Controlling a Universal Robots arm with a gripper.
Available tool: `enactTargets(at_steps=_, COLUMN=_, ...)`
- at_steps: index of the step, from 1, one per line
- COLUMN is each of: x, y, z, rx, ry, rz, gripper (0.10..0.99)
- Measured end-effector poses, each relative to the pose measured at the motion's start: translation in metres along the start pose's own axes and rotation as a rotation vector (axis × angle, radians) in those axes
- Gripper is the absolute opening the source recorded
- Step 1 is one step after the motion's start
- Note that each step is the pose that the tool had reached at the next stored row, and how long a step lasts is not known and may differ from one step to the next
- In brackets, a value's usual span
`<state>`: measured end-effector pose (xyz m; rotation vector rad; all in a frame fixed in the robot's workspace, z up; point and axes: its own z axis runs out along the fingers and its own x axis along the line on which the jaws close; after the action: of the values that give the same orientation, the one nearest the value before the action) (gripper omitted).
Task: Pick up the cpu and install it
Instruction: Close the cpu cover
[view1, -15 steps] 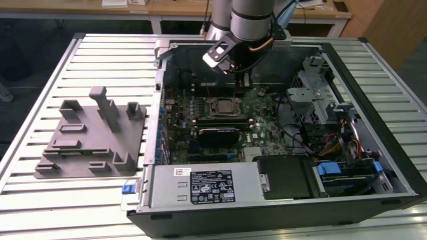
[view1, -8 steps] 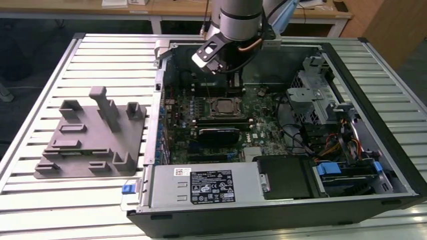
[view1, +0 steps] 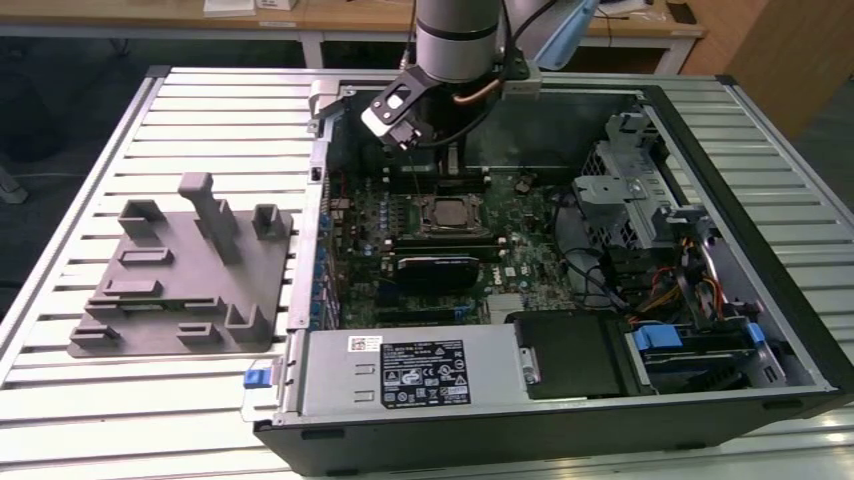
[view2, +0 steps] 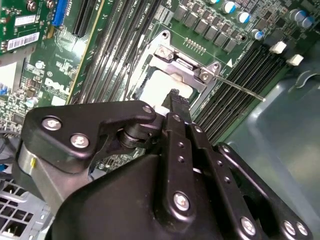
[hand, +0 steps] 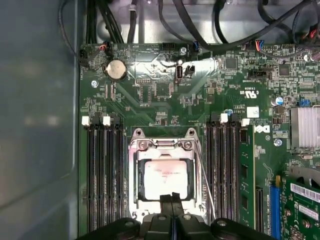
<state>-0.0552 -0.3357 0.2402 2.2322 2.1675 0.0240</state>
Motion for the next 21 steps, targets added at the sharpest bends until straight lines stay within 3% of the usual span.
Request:
enactTargets(at_steps=11, x=0.0, y=-0.0001, z=0.0043, rx=0.0, ry=0.0001, rz=-0.003, gripper=0.106)
enactTargets(at_steps=21, x=0.0001, y=-0.0001, z=0.0046, rx=-0.002, ry=0.0057, rz=-0.173, gripper=0.106)
